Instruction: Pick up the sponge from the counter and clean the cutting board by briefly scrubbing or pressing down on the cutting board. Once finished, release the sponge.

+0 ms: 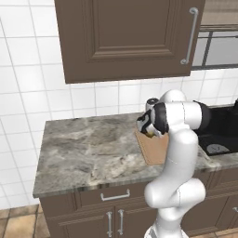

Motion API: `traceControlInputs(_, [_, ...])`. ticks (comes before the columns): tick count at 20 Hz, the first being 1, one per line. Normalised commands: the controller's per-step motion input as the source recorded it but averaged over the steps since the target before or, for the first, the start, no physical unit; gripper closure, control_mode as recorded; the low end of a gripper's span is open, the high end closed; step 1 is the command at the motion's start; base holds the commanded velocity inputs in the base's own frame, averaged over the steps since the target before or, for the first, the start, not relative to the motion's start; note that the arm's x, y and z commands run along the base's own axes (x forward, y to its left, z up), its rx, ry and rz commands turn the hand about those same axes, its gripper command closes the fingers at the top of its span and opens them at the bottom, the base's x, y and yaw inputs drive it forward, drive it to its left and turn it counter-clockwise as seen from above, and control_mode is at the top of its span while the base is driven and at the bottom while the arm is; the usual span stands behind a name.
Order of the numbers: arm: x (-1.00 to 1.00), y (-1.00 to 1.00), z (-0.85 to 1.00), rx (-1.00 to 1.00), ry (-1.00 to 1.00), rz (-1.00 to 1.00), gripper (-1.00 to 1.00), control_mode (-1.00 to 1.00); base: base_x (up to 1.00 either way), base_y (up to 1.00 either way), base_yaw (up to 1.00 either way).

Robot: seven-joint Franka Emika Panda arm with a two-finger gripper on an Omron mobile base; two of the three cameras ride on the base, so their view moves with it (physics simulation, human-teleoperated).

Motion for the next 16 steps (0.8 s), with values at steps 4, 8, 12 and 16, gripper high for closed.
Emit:
traceControlInputs(4, [-0.67,-0.18,-0.37,0.06,0.0,-0.06,1.0,-1.0,0.0,0.0,0.0])
traceControlInputs(8, [-0.78,-0.05,-0.4,0.09,0.0,-0.06,1.0,-1.0,0.0,0.0,0.0])
traceControlInputs(12, [-0.87,0.0,-0.36,0.12,0.0,-0.06,1.0,-1.0,0.0,0.0,0.0])
traceControlInputs(16, [-0.82,0.0,-0.27,0.12,0.0,-0.05,1.0,-1.0,0.0,0.0,0.0])
